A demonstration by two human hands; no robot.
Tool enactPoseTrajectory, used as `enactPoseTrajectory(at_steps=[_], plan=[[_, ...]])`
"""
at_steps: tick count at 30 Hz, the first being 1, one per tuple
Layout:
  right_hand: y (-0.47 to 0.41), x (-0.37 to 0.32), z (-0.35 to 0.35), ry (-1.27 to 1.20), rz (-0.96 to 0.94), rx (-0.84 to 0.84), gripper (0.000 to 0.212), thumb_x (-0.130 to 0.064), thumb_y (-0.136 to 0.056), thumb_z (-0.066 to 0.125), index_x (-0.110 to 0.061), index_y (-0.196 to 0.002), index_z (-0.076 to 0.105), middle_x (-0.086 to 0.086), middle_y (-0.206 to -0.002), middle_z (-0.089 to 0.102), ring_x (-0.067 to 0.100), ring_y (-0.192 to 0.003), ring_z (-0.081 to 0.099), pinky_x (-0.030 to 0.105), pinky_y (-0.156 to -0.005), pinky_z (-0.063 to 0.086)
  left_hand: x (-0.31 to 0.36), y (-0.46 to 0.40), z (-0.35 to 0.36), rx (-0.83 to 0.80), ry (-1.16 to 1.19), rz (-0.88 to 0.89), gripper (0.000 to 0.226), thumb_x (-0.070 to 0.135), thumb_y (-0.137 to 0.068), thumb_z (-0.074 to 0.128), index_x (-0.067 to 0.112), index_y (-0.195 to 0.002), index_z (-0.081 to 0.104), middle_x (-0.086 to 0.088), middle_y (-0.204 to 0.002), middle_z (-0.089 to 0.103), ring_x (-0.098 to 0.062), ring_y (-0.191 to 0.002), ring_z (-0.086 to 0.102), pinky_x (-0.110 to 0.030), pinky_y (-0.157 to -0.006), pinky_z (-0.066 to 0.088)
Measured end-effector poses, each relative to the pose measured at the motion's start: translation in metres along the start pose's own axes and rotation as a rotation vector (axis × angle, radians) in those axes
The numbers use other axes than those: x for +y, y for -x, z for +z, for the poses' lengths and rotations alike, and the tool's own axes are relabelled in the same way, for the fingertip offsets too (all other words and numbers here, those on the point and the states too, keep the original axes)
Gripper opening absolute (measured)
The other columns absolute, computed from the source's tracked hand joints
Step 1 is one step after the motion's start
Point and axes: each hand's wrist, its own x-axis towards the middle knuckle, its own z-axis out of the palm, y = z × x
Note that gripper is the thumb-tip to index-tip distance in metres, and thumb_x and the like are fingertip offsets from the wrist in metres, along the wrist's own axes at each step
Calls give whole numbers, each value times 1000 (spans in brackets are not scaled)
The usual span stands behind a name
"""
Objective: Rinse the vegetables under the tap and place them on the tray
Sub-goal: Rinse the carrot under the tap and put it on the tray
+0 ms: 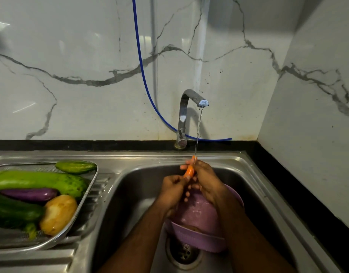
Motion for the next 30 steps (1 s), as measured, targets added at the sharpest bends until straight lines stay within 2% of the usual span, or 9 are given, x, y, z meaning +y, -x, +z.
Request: enactPoseTrajectory(at_steps=[4,8,13,15,19,22,24,27,30], plan=[[2,3,-2,-8,5,-145,18,-2,-102,52,-2,-115,65,9,-78,71,13,-50,55,20,-38,40,4,-2,-4,-2,79,-138,43,35,-104,41,13,-84,72,-3,-61,56,-11,-44,39,-21,-43,30],[-4,8,-4,66,2,-6,35,-33,-102,60,0,-111,70,5,-56,53,14,-44,40,25,-42,31,7,0,-5,-66,57,-206,50,46,-104,36,17,-78,68,2,-56,48,-10,-45,38,-23,-47,30],[-6,4,-7,12,1,231,52,-55,-98,58,-4,-101,70,9,-68,75,14,-45,46,28,-51,40,9,5,-3,-177,149,-282,40,44,-106,34,15,-96,59,1,-59,45,-10,-47,34,-24,-48,28],[-8,4,-8,8,2,283,53,-56,-98,56,-5,-99,70,8,-65,73,13,-45,48,29,-53,42,9,5,-2,-184,178,-283,37,41,-106,35,17,-91,57,0,-60,45,-10,-48,34,-24,-48,29],[-13,7,-13,-66,-34,398,37,-43,-103,56,-8,-101,67,8,-66,62,13,-52,53,26,-50,46,7,1,-4,-98,277,-211,29,25,-107,39,13,-90,60,0,-62,53,-8,-50,44,-22,-49,40],[-13,5,-18,-175,17,369,18,-25,-106,54,-9,-106,63,10,-74,61,13,-56,56,24,-49,51,7,-1,-4,-43,331,-97,31,12,-106,40,6,-96,69,-1,-62,56,-7,-51,46,-18,-50,41],[-13,6,-21,-130,78,345,19,-17,-106,52,-5,-108,66,11,-75,61,13,-55,55,22,-45,50,8,-2,0,-46,286,-20,33,9,-105,43,3,-98,74,-2,-65,59,-6,-52,46,-16,-49,40],[-10,8,-15,74,96,294,28,-27,-106,53,-5,-107,70,12,-71,62,15,-53,53,26,-46,49,9,-1,9,-8,166,75,24,6,-101,51,5,-101,75,-5,-66,66,-13,-58,54,-19,-51,46],[-4,6,-7,124,96,136,47,-41,-109,42,-9,-83,63,7,-56,54,15,-45,48,29,-46,43,7,-2,15,4,70,136,20,6,-99,56,3,-109,73,-7,-69,68,-15,-57,60,-25,-56,53]])
